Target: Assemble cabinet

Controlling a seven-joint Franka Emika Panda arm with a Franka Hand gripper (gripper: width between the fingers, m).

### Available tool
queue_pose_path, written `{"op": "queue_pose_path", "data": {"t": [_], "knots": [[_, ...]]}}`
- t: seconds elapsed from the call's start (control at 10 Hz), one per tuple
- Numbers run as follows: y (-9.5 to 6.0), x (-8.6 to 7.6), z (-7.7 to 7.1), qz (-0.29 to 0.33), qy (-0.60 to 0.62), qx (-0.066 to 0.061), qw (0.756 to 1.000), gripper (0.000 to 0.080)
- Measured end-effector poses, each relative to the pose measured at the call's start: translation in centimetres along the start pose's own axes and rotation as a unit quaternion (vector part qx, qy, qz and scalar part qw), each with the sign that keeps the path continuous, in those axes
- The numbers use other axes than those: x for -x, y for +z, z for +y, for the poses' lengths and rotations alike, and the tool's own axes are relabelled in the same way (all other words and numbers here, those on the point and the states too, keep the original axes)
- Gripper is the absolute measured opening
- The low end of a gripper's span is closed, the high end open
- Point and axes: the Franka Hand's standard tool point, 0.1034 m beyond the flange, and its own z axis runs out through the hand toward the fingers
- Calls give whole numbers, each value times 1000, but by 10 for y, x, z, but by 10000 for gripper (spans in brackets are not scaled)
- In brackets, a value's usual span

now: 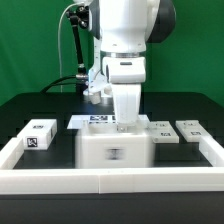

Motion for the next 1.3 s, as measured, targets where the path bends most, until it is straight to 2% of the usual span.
{"op": "queue_pose_path", "data": {"t": [0.7,1.0,1.3], "knots": [[0,-1,0,0,1,0,1000,40],[-1,-37,15,9,24,8,1000,40],[-2,-78,37,18,29,20,999,40]]}}
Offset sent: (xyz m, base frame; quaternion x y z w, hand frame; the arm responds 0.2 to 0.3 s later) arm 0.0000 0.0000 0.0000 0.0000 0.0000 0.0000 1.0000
